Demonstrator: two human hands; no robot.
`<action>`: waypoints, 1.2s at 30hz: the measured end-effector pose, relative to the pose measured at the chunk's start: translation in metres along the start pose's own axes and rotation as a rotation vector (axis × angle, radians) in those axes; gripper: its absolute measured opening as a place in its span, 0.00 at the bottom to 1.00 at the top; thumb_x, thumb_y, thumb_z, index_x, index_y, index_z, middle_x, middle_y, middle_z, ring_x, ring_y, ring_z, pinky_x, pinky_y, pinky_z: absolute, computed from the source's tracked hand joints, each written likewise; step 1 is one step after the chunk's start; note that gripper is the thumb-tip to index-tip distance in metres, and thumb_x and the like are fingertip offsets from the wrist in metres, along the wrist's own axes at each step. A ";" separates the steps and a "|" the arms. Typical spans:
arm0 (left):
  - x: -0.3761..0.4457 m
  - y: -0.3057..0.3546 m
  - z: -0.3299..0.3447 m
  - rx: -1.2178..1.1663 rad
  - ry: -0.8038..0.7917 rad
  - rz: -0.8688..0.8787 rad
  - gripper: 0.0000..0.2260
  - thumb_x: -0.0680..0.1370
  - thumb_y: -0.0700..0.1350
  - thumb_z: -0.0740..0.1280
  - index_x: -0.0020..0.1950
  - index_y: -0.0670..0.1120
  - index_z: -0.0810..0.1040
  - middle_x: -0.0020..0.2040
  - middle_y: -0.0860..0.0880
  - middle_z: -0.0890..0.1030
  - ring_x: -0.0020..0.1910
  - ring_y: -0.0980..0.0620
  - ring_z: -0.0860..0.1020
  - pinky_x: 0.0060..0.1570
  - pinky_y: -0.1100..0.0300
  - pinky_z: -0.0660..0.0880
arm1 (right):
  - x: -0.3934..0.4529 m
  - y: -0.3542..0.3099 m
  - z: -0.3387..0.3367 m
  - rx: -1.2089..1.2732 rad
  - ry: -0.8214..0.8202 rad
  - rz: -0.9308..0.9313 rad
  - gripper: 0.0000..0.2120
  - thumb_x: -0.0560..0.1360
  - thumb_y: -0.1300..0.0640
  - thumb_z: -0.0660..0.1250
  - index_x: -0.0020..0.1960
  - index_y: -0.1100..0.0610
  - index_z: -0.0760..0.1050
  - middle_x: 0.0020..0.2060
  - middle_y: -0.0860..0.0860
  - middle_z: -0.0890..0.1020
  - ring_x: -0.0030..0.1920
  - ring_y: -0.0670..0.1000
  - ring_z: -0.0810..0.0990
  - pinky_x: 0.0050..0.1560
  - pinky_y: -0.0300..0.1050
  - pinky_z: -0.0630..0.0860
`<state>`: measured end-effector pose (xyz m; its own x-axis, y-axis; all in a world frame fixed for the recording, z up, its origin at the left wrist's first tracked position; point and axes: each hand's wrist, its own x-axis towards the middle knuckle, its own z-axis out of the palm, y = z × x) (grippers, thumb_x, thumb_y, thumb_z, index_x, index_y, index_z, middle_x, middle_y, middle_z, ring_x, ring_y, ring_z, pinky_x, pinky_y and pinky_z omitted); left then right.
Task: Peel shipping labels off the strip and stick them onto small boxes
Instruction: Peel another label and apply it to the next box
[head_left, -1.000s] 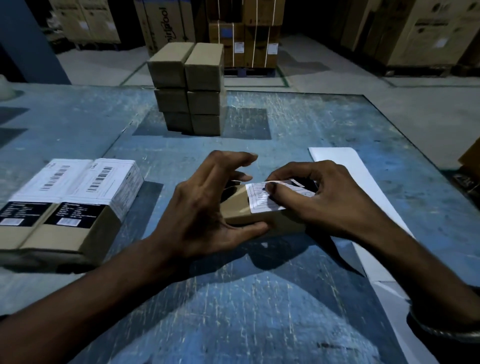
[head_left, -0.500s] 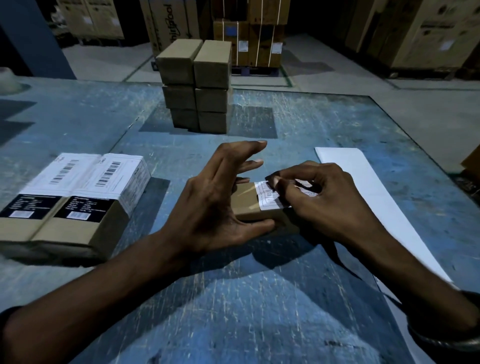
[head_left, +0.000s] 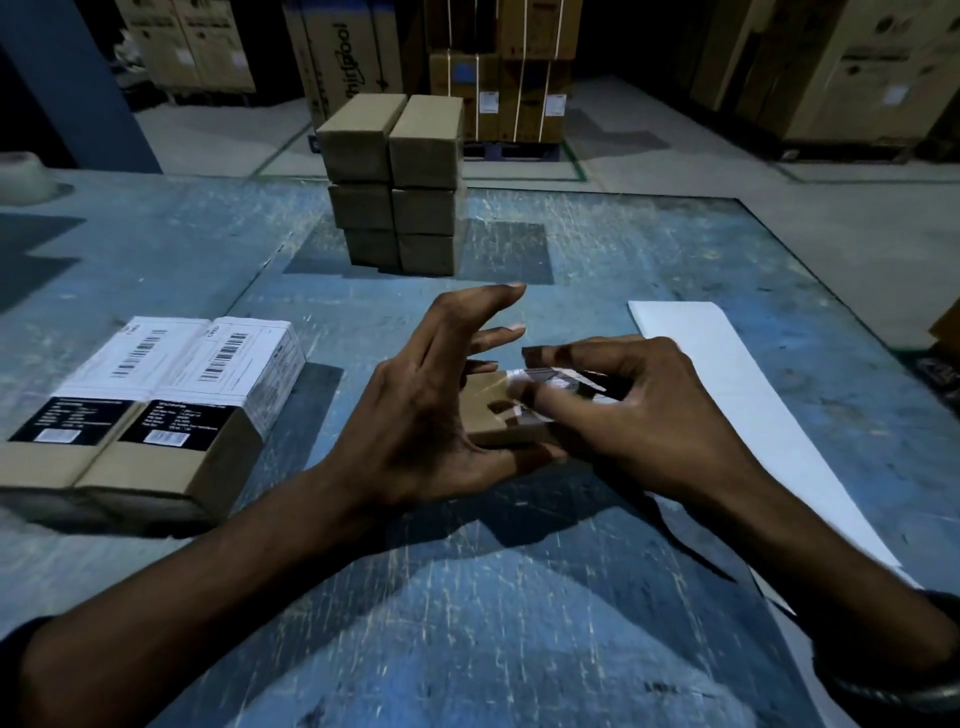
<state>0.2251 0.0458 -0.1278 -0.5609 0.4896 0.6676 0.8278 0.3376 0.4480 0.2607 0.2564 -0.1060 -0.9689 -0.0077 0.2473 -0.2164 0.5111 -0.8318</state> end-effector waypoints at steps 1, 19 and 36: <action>0.000 -0.001 -0.001 -0.005 -0.002 -0.006 0.49 0.69 0.57 0.85 0.81 0.44 0.61 0.78 0.44 0.69 0.73 0.55 0.77 0.64 0.54 0.82 | 0.003 0.002 0.000 0.089 0.045 0.032 0.09 0.77 0.48 0.77 0.56 0.47 0.90 0.49 0.38 0.89 0.50 0.37 0.87 0.52 0.39 0.80; 0.000 -0.005 -0.001 -0.006 -0.036 -0.019 0.51 0.70 0.60 0.82 0.82 0.45 0.58 0.79 0.45 0.69 0.74 0.54 0.77 0.67 0.54 0.80 | 0.001 0.002 -0.005 -0.036 -0.066 0.089 0.33 0.66 0.36 0.81 0.70 0.36 0.79 0.65 0.36 0.81 0.65 0.39 0.77 0.61 0.36 0.74; -0.014 -0.025 0.020 0.232 0.012 0.271 0.16 0.81 0.48 0.77 0.67 0.46 0.85 0.70 0.51 0.81 0.70 0.57 0.79 0.72 0.54 0.76 | 0.002 0.004 -0.046 -0.472 -0.466 -0.196 0.28 0.87 0.41 0.51 0.86 0.40 0.53 0.84 0.31 0.51 0.80 0.26 0.45 0.80 0.30 0.41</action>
<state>0.2119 0.0466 -0.1604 -0.3198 0.5771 0.7514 0.9224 0.3710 0.1077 0.2636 0.2977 -0.0858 -0.8907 -0.4526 0.0433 -0.4194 0.7812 -0.4623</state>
